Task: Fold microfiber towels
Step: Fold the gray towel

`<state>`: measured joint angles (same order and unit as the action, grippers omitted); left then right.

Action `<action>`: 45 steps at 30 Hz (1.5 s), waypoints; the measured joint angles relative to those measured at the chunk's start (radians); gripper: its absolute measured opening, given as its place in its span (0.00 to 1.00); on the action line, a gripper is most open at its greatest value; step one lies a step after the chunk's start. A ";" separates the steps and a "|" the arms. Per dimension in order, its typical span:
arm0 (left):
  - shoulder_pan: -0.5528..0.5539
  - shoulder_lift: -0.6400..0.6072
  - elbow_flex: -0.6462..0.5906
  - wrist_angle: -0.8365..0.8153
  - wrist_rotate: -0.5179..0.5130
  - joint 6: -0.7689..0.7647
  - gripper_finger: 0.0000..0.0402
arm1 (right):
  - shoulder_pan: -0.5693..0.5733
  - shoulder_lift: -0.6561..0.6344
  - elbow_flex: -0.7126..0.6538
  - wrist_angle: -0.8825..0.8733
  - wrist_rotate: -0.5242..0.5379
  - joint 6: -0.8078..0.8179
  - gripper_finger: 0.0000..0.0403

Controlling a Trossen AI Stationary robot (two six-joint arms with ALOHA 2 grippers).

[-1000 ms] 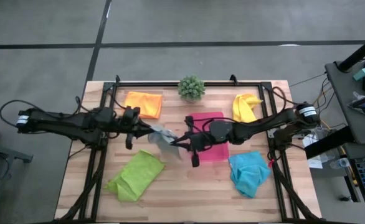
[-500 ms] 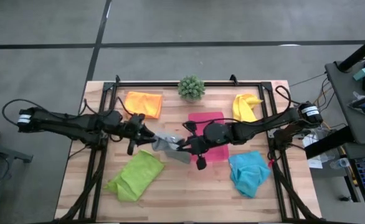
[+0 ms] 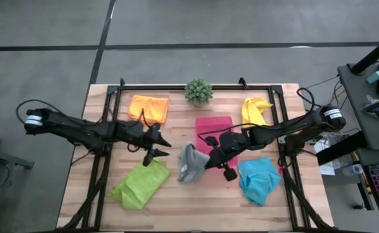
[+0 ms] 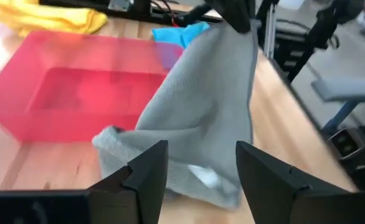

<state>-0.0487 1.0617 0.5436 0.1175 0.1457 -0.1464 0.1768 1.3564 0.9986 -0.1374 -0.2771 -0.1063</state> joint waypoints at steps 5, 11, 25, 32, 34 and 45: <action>-0.003 0.143 -0.001 0.057 0.000 0.091 0.43 | 0.000 -0.077 -0.086 0.098 0.167 0.061 0.02; -0.026 0.241 0.006 0.058 -0.001 0.215 0.43 | 0.000 -0.177 -0.146 0.131 0.207 0.077 0.02; -0.217 0.210 0.017 -0.064 -0.098 0.158 0.47 | -0.001 -0.187 -0.188 0.193 0.268 0.136 0.02; -0.296 0.265 0.020 -0.063 -0.175 -0.006 0.63 | 0.000 -0.176 -0.188 0.221 0.279 0.129 0.02; -0.301 0.284 0.020 -0.051 -0.210 -0.032 0.65 | 0.000 -0.176 -0.188 0.229 0.279 0.126 0.02; -0.300 0.474 0.046 0.058 -0.260 -0.126 0.61 | 0.000 -0.176 -0.188 0.233 0.333 0.144 0.02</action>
<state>-0.3489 1.5353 0.5898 0.1755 -0.1143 -0.2720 0.1764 1.1801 0.8104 0.0956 0.0563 0.0376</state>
